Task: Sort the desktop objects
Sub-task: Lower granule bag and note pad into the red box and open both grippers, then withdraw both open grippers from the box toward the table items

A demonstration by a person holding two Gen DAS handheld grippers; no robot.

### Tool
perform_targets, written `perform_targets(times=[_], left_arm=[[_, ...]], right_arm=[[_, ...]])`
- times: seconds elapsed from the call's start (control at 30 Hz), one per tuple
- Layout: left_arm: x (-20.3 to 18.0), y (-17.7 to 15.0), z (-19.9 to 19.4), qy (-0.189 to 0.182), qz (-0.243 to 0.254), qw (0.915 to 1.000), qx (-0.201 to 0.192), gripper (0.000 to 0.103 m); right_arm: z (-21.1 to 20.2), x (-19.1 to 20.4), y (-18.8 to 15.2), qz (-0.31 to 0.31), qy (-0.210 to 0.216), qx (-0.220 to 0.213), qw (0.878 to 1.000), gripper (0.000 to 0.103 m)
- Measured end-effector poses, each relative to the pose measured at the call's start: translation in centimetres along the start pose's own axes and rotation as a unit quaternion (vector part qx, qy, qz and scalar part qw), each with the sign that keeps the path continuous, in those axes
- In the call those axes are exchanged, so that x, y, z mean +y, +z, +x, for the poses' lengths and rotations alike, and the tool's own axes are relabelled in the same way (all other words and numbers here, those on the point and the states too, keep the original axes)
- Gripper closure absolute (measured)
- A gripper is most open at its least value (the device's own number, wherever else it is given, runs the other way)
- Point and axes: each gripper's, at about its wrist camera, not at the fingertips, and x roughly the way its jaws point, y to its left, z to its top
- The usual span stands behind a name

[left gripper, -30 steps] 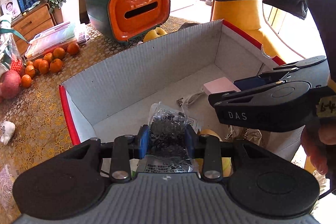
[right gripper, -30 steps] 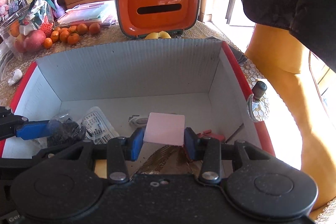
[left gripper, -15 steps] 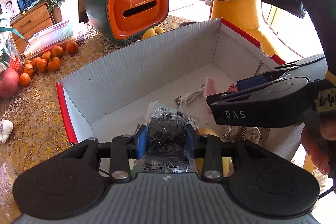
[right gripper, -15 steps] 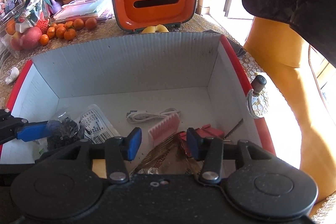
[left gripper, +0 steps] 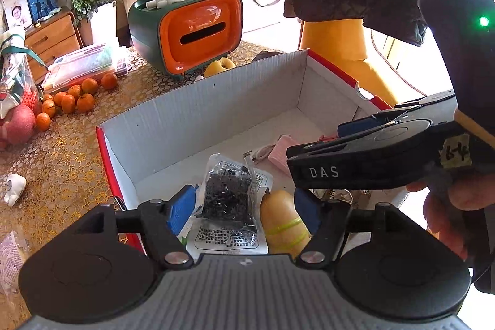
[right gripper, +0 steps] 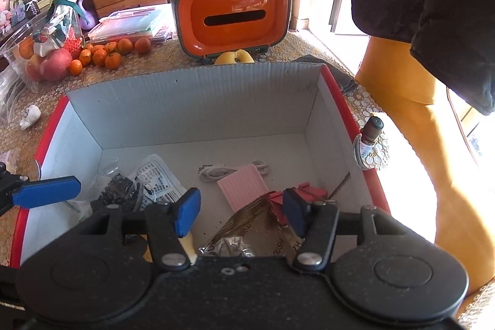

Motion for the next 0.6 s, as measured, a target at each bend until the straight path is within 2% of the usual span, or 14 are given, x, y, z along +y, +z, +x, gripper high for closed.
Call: perform_targets(times=[0.6], left_arm=[[0.5, -2.4, -6.8, 0.003, -0.017, 0.9996, -0.025, 0.033]], right_arm=[[-4.8, 1.1, -1.6, -0.008, 0.011, -0.023, 1.000, 0.038]])
